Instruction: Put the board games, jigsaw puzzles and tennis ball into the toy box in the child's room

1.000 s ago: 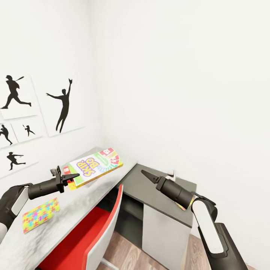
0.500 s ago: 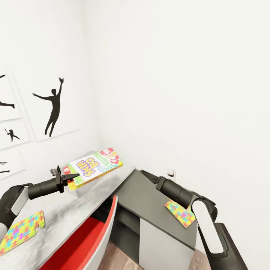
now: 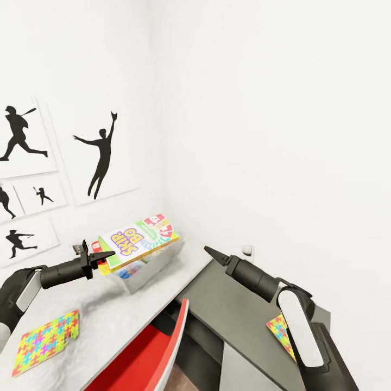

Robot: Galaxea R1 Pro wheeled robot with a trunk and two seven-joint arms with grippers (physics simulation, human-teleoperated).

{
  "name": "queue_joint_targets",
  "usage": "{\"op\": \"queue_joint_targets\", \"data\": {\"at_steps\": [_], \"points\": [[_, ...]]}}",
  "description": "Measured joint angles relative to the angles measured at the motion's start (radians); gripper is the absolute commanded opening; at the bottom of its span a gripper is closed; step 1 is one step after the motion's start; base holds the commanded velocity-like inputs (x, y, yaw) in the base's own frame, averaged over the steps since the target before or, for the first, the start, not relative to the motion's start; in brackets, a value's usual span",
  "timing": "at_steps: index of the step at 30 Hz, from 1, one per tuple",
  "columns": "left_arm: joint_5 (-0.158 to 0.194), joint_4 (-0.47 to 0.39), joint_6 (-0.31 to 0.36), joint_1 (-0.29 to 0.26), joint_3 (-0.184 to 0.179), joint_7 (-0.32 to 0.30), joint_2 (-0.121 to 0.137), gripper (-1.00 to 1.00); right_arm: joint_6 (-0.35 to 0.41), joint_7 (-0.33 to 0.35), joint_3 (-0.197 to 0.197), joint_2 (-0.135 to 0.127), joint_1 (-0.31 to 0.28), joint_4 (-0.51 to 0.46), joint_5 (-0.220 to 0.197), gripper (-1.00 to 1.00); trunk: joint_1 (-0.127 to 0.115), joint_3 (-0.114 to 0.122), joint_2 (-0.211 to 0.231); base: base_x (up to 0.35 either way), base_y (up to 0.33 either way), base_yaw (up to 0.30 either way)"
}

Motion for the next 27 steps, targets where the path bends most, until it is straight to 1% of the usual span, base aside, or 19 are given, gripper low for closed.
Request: {"op": "queue_joint_targets", "data": {"at_steps": [8,27], "points": [[0.001,0.000,0.000,0.000,0.000,-0.001,0.000,-1.00,0.001,-0.003,0.000,0.000,0.000,0.000,0.000,1.00,0.000,0.000,0.000,0.202,0.000,0.279],[0.001,0.000,0.000,0.000,0.001,-0.003,0.000,-1.00,0.002,-0.003,0.003,0.000,0.000,0.000,-0.002,1.00,0.000,0.000,0.000,-0.001,0.000,0.279]]}}
